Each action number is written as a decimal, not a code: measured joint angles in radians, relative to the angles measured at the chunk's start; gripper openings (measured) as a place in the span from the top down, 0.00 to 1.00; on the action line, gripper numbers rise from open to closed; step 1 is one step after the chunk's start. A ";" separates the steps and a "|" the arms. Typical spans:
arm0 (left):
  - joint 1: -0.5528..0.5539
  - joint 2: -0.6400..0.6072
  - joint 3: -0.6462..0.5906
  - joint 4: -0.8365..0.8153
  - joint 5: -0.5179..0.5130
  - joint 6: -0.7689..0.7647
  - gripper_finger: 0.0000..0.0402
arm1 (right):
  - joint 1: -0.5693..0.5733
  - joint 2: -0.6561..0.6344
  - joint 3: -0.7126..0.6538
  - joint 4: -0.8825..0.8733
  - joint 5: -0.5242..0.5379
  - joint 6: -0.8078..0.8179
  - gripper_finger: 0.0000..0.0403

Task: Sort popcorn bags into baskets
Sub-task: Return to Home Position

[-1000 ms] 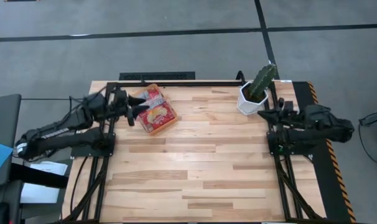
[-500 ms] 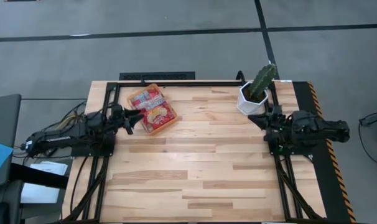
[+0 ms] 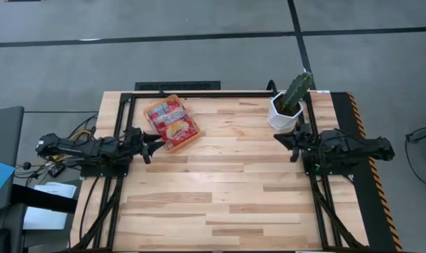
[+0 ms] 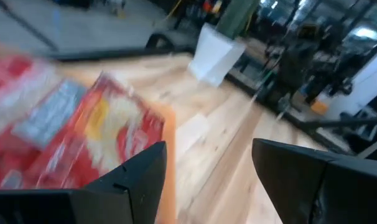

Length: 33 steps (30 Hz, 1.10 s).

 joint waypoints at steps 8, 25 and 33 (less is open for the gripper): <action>-0.017 -0.003 0.001 -0.044 -0.013 0.002 0.44 | 0.000 0.000 -0.034 0.003 0.061 0.020 0.91; -0.017 -0.006 0.001 -0.067 0.027 -0.013 0.44 | 0.000 0.001 -0.034 -0.049 0.075 0.054 0.91; -0.017 -0.006 0.001 -0.068 0.027 -0.015 0.44 | 0.000 0.001 -0.033 -0.058 0.074 0.054 0.91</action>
